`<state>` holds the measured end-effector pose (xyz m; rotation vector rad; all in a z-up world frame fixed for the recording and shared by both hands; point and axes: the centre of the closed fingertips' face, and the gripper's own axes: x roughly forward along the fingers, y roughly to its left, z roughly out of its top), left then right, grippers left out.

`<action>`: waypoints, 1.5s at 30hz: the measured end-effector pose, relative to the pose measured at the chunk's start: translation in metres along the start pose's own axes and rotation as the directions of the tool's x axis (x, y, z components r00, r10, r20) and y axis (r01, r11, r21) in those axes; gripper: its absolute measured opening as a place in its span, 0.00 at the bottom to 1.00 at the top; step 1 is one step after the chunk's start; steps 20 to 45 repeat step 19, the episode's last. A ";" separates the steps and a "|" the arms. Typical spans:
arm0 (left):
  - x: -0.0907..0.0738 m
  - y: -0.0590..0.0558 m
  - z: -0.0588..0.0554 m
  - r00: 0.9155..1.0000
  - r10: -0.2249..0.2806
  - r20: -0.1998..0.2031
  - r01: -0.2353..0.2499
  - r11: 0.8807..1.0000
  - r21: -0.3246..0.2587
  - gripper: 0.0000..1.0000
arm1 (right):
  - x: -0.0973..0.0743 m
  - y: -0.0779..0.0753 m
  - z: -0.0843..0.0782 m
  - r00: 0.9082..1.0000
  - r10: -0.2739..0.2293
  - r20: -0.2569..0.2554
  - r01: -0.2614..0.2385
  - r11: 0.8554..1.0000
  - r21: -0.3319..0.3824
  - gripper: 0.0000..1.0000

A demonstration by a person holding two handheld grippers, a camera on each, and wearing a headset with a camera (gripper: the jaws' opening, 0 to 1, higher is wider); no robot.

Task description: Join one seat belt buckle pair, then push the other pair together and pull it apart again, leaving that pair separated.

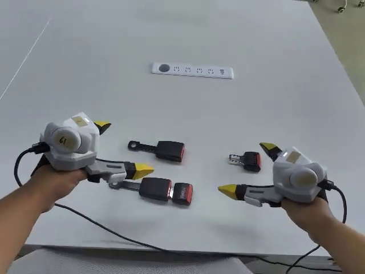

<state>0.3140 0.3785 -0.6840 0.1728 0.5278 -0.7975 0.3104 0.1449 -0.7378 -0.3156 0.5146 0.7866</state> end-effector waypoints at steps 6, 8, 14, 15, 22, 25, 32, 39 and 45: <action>-0.024 -0.019 -0.017 0.997 -0.064 -0.043 0.068 0.991 0.111 1.00 | -0.017 0.006 -0.003 1.000 -0.015 0.015 0.014 1.000 0.012 1.00; -0.032 -0.021 -0.021 0.996 -0.075 -0.041 0.079 0.990 0.119 1.00 | -0.023 0.007 -0.005 1.000 -0.019 0.023 0.018 1.000 0.023 1.00; -0.048 -0.018 -0.029 0.997 -0.074 -0.036 0.078 0.990 0.114 1.00 | -0.037 0.005 -0.010 0.998 -0.041 0.040 0.039 0.998 0.048 1.00; -0.049 -0.017 -0.030 0.997 -0.070 -0.035 0.073 0.991 0.110 1.00 | -0.038 0.005 -0.011 0.998 -0.043 0.038 0.041 0.998 0.046 1.00; -0.053 -0.012 -0.036 0.999 -0.047 -0.024 0.049 0.996 0.077 1.00 | -0.045 0.005 -0.017 0.998 -0.047 0.029 0.045 0.997 0.059 1.00; -0.053 -0.012 -0.036 0.999 -0.047 -0.024 0.049 0.996 0.077 1.00 | -0.045 0.005 -0.017 0.998 -0.047 0.029 0.045 0.997 0.059 1.00; -0.053 -0.012 -0.036 0.999 -0.047 -0.024 0.049 0.996 0.077 1.00 | -0.045 0.005 -0.017 0.998 -0.047 0.029 0.045 0.997 0.059 1.00; -0.053 -0.012 -0.036 0.999 -0.047 -0.024 0.049 0.996 0.077 1.00 | -0.045 0.005 -0.017 0.998 -0.047 0.029 0.045 0.997 0.059 1.00; -0.053 -0.012 -0.036 0.999 -0.047 -0.024 0.049 0.996 0.077 1.00 | -0.045 0.005 -0.017 0.998 -0.047 0.029 0.045 0.997 0.059 1.00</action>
